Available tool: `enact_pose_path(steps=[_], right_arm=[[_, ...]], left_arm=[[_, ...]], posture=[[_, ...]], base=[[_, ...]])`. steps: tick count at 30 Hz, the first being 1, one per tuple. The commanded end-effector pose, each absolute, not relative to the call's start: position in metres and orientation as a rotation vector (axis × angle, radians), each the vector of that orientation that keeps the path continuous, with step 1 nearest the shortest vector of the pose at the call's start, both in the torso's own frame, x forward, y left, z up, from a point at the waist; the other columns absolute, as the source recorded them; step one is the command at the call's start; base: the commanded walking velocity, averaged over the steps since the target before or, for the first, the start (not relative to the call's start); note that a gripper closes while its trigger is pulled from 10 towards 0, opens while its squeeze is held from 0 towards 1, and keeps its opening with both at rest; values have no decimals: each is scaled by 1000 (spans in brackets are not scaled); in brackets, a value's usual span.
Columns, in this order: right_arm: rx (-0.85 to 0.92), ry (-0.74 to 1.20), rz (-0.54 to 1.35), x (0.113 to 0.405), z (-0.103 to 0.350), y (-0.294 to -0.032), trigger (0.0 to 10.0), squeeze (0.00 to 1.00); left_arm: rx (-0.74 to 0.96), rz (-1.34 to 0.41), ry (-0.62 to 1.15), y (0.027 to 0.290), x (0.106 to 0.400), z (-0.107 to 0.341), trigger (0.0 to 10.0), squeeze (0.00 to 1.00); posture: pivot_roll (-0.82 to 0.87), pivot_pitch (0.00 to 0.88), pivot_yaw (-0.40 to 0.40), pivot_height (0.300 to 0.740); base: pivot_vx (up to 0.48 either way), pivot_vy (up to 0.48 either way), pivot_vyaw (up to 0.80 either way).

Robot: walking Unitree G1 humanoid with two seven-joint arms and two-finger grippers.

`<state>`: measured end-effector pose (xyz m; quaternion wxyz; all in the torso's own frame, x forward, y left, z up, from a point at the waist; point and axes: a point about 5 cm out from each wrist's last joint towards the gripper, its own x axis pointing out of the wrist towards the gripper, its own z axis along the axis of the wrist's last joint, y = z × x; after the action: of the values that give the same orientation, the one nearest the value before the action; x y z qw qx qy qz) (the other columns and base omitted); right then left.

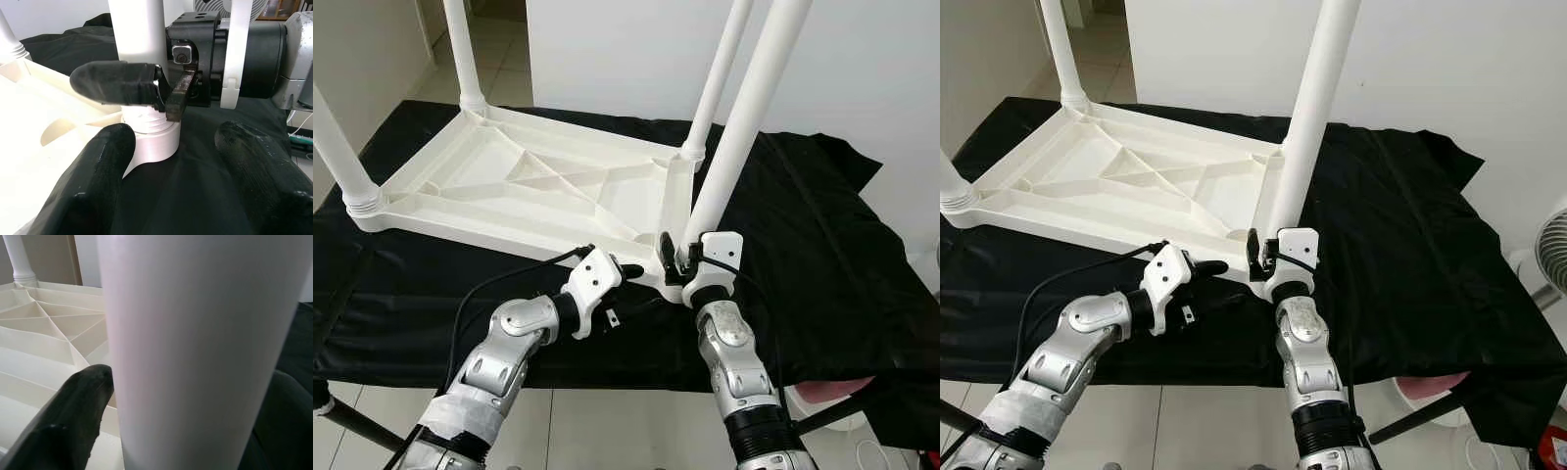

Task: Building children table

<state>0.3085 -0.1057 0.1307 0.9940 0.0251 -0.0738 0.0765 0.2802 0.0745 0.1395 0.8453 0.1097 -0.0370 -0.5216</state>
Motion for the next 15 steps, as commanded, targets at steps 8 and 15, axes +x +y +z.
enact_pose_path(steps=[8,15], right_arm=[[-18,-173,357,313,144,-118,10000,0],[-146,-135,614,312,147,-138,10000,0]], left_arm=[[242,-1061,-85,75,282,141,10000,0],[233,-1058,-85,74,281,141,10000,0]], posture=[[0,0,-103,740],[3,0,-105,740]], base=[[0,0,0],[0,0,0]])
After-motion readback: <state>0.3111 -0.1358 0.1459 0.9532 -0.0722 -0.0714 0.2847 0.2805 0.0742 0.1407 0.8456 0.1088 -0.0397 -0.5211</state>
